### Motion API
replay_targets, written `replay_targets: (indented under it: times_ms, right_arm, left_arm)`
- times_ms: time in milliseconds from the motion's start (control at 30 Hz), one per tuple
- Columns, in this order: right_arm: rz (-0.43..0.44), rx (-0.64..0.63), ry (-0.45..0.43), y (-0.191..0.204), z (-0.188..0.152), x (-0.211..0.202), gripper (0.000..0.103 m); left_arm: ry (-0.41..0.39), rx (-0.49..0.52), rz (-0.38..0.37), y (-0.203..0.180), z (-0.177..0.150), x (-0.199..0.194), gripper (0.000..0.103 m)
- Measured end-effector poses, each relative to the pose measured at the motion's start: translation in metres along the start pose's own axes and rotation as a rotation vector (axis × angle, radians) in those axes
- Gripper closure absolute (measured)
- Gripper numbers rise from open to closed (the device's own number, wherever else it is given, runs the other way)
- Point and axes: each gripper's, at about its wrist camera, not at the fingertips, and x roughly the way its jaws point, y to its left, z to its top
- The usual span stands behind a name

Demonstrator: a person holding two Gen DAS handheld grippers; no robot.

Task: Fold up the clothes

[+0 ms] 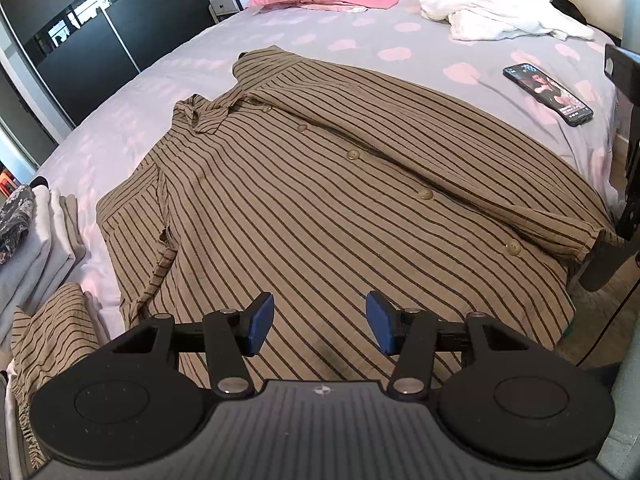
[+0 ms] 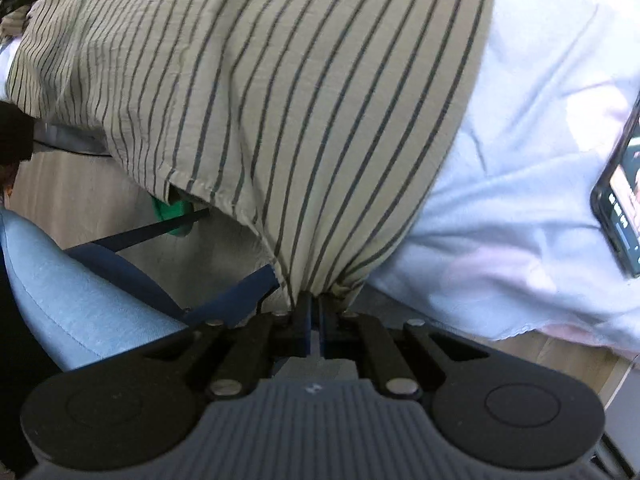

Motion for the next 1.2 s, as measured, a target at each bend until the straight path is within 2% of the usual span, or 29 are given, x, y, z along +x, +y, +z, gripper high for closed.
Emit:
replay_targets:
  times_ms: [67,100,133,200,400,600,700,833,967,1200]
  right_arm:
    - [-0.049,-0.082,-0.011,0.014,0.002,-0.002,0.097]
    - [-0.08,-0.13,-0.021,0.022,0.002,-0.004,0.092]
    - [-0.115,-0.18,-0.036,0.031,0.002,-0.007,0.072]
    - [-0.177,-0.27,-0.068,0.048,0.003,-0.012,0.052]
    - [-0.259,-0.366,-0.171,0.091,0.012,-0.028,0.052]
    - [-0.333,-0.443,-0.202,0.125,0.019,-0.033,0.044]
    - [-0.372,-0.501,-0.213,0.098,0.011,-0.035,0.043]
    - [-0.418,-0.575,-0.213,0.108,0.015,-0.03,0.04]
    - [-0.471,-0.626,-0.22,0.115,0.028,-0.029,0.04]
    - [-0.449,-0.621,-0.232,0.12,0.05,-0.03,0.04]
  left_arm:
    - [0.001,0.004,-0.002,-0.002,0.0,0.0,0.054]
    - [0.001,0.006,-0.003,-0.003,0.001,0.0,0.054]
    - [0.001,0.008,-0.003,-0.003,0.0,-0.001,0.054]
    - [0.005,0.009,-0.001,-0.004,0.0,0.0,0.054]
    - [0.025,0.0,0.009,-0.001,-0.002,0.002,0.054]
    - [0.028,0.012,0.011,-0.002,-0.001,0.003,0.054]
    - [0.028,0.005,0.015,-0.001,-0.002,0.004,0.054]
    - [0.039,-0.018,0.031,0.005,-0.003,0.005,0.054]
    - [0.063,-0.068,0.053,0.014,-0.007,0.007,0.054]
    - [0.147,-0.239,0.108,0.036,-0.032,0.007,0.053]
